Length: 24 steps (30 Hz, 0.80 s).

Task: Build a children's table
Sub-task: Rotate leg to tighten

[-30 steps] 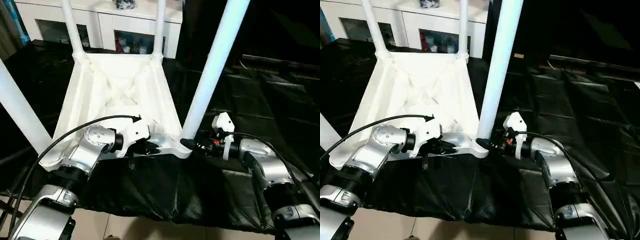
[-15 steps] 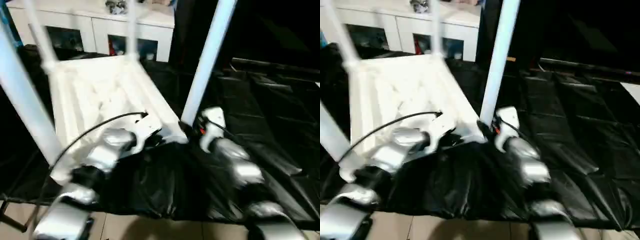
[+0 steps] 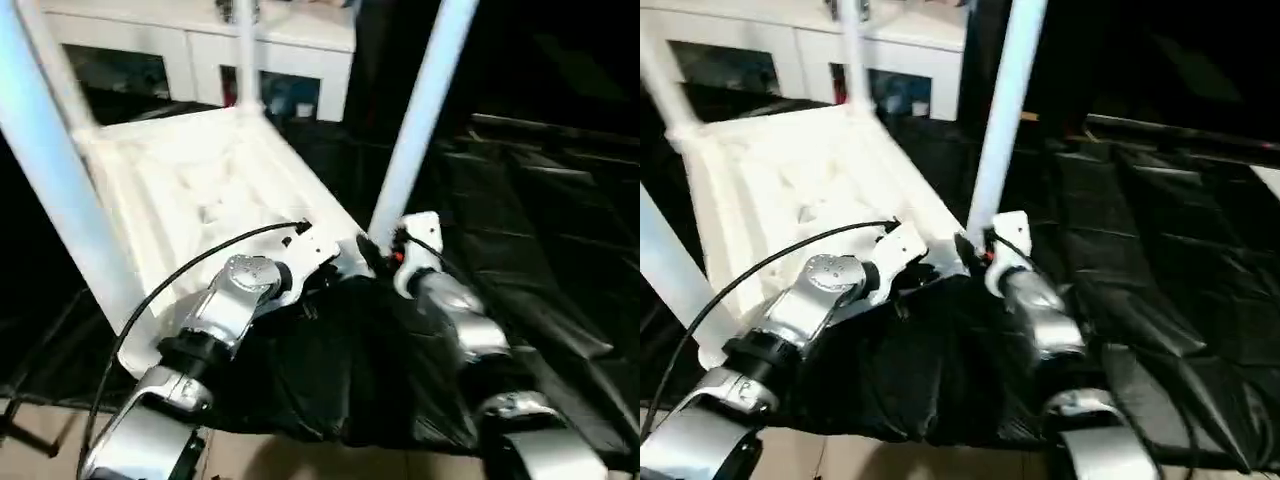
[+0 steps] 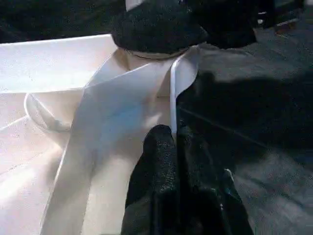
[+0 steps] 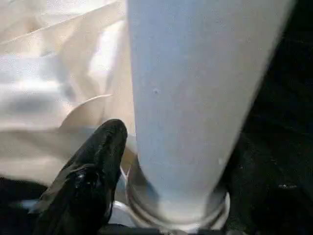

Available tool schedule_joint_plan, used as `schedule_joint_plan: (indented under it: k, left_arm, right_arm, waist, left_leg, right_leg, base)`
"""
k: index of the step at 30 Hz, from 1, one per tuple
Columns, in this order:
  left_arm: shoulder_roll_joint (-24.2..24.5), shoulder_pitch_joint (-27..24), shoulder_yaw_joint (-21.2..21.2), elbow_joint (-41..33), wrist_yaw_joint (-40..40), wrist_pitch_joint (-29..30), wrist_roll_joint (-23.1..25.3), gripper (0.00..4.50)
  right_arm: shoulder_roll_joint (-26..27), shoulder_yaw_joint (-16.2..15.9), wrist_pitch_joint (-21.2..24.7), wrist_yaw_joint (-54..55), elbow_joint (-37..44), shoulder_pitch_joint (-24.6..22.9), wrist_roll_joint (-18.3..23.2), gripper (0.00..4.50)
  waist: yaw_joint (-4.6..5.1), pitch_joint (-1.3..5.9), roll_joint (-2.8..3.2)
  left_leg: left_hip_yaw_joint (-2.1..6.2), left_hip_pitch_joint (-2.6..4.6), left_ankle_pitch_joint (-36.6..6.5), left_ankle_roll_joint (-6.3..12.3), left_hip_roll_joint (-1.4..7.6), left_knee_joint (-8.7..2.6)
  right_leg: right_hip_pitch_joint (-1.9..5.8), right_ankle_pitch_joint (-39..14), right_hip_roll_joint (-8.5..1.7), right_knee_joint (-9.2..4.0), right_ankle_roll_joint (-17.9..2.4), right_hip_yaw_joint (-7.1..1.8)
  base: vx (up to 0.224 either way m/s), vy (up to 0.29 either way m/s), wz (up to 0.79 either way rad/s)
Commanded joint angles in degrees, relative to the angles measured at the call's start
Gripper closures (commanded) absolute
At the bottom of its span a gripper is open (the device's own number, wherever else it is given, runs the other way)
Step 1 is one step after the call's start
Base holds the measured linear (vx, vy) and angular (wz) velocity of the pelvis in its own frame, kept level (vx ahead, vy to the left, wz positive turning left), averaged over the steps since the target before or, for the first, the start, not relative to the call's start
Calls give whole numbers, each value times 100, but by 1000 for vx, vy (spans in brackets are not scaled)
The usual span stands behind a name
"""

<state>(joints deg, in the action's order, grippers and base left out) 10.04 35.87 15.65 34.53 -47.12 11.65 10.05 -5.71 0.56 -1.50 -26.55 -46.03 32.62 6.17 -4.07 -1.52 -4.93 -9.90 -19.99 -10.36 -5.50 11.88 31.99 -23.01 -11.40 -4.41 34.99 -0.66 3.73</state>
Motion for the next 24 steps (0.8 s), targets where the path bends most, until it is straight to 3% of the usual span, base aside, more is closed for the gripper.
schedule_joint_plan:
  k: [1, 7, 11, 12, 13, 16, 24]
  left_arm:
    - [66, -202, 32, 42, -498, -367, -350, 450]
    - [155, -203, -3, 34, -648, -408, -407, 450]
    - [166, -204, -5, 31, -672, -417, -414, 450]
    - [438, -239, -30, -40, -1256, -604, -586, 450]
    - [593, -257, -40, -76, -1588, -704, -680, 450]
    - [778, -269, -42, -110, -1972, -815, -781, 450]
    - [892, -179, -25, 21, -2166, -932, -791, 450]
  right_arm:
    - [-306, -86, -41, -606, 179, -109, -12, 105]
    - [-456, -105, -37, -896, 269, -133, 16, 99]
    - [-471, -108, -38, -937, 283, -138, 22, 99]
    - [-800, -215, 87, -1964, 688, -261, 283, 99]
    - [-975, -282, 183, -2547, 928, -330, 448, 115]
    - [-1199, -460, 356, -3321, 1177, -411, 626, 143]
    - [-1326, -643, 439, -3822, 1081, -380, 546, 205]
  waist:
    - [-2, 224, 1]
    - [-50, 211, 18]
    - [-59, 213, 28]
    - [-62, 213, 20]
    - [-81, 219, -21]
    - [-89, 205, -3]
    - [-80, 221, 0]
  left_leg:
    - [-21, -16, -1083, 309, 135, -316]
    - [-23, -14, -1047, 286, 146, -318]
    - [-26, -13, -936, 277, 147, -315]
    - [-30, -17, -959, 304, 143, -310]
    - [-26, -25, -973, 428, 144, -298]
    - [-29, -31, -860, 580, 141, -288]
    - [-36, -2, -730, 466, 155, -272]
  right_leg:
    - [257, -1047, -341, -457, -929, -267]
    - [261, -1188, -356, -451, -971, -272]
    - [268, -1012, -352, -431, -1013, -273]
    - [276, -1021, -349, -434, -1010, -271]
    - [309, -1018, -346, -431, -950, -270]
    - [295, -899, -340, -419, -977, -263]
    - [288, -581, -351, -357, -1250, -266]
  base:
    - [0, 0, 0]
    - [0, 0, 0]
    - [0, 0, 0]
    - [0, 0, 0]
    - [0, 0, 0]
    - [0, 0, 0]
    - [0, 0, 0]
